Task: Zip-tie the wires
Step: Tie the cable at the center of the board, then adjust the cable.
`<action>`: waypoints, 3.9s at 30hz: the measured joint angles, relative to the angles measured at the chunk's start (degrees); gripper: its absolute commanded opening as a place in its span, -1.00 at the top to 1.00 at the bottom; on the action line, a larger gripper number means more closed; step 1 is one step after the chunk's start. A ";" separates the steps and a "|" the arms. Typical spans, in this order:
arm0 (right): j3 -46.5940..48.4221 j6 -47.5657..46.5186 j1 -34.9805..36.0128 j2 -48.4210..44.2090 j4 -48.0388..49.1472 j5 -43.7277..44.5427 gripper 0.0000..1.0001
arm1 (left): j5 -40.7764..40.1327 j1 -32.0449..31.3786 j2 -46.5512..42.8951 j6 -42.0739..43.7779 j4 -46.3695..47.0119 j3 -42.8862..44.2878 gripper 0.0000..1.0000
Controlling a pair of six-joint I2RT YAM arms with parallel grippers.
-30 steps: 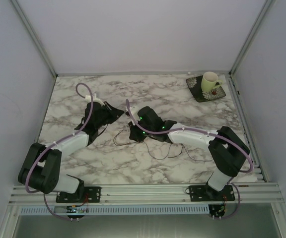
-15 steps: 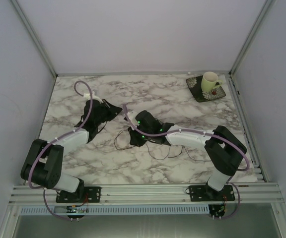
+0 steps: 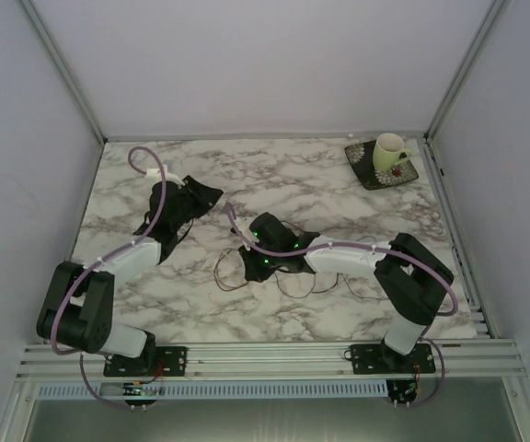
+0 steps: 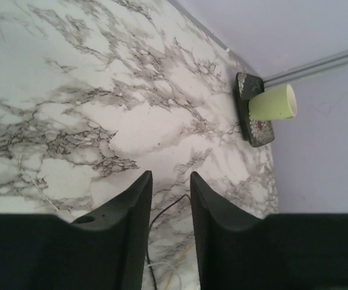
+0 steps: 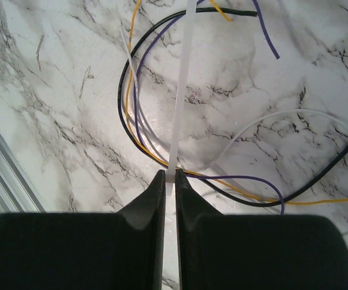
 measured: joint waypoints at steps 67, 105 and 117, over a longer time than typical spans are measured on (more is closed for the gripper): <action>-1.05 7.34 -3.08 -0.50 1.31 1.55 1.00 | -5.86 -8.90 -21.97 -7.23 -24.24 -25.53 0.43; -1.05 7.13 -3.08 -0.50 0.61 1.70 1.00 | -7.34 -9.03 -20.96 -4.66 -26.82 -21.62 0.44; -1.05 6.95 -3.08 -0.50 0.52 1.73 1.00 | -7.26 -9.03 -19.54 -4.00 -27.28 -21.62 0.44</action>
